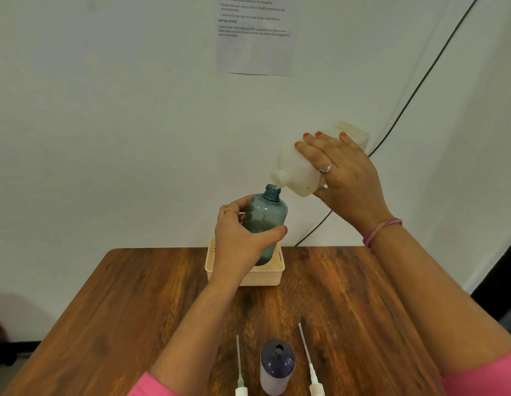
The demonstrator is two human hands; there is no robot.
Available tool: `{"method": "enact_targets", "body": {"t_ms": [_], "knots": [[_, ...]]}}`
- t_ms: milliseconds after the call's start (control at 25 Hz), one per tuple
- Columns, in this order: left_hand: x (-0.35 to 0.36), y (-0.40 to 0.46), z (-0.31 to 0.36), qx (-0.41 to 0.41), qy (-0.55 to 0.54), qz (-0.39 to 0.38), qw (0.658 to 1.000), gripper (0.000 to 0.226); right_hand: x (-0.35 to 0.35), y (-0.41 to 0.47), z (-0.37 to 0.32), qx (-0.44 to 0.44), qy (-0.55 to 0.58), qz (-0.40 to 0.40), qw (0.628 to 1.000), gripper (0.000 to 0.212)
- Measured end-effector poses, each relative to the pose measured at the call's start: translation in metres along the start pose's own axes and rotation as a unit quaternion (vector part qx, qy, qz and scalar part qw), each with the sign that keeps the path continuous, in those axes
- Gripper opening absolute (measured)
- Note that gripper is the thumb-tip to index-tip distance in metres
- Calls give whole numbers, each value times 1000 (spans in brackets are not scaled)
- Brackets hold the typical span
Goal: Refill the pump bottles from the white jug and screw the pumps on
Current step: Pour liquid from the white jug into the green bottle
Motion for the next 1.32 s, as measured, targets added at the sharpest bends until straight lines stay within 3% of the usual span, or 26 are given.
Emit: {"method": "enact_targets", "body": {"t_ms": [840, 1320], "knots": [[1, 0, -5, 3, -4, -4, 1000, 76, -2, 1, -2, -6, -12, -2, 1000, 57], [0, -2, -4, 7, -3, 1, 1000, 80, 0, 0, -1, -7, -21, -12, 1000, 66]]}}
Point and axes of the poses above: each hand's wrist, its own y-axis towards the middle knuckle, its own x-axis out of the palm, z = x × y, the point moved 7 cm from there along y, towards the middle knuckle, and after that the axes turned 13 degrees about -z, right-handed, at the moved point
